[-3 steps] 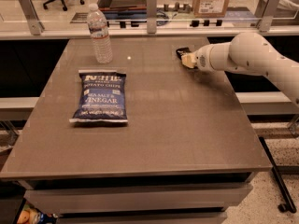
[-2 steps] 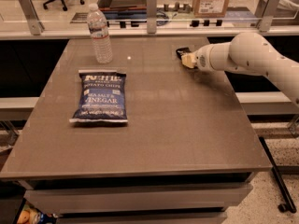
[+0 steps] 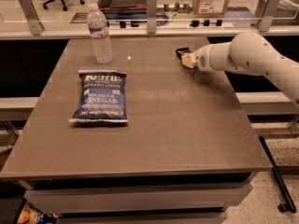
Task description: Move rxbar chocolate near water bottle
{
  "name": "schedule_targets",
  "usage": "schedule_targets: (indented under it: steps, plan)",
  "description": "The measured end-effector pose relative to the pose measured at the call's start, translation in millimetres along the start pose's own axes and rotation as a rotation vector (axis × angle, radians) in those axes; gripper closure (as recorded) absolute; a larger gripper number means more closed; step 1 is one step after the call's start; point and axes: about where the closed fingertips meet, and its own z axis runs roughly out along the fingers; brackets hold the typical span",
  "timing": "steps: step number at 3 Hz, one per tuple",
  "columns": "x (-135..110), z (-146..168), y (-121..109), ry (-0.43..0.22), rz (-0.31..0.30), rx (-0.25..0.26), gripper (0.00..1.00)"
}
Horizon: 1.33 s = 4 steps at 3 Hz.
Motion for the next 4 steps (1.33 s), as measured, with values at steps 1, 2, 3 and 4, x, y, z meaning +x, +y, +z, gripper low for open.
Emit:
schedule_targets:
  steps: [1,2,3,4]
  plan:
    - [-9.9,-9.0,7.8,-0.017,-0.052,-0.034,1.00]
    - [-27.4,-33.0,21.2,-0.040,-0.130,-0.052,1.00]
    - [-42.0,-53.3,33.0,-0.045,-0.187,-0.054,1.00]
    - [-51.1,-54.3,46.2,-0.038,-0.231,-0.089,1.00]
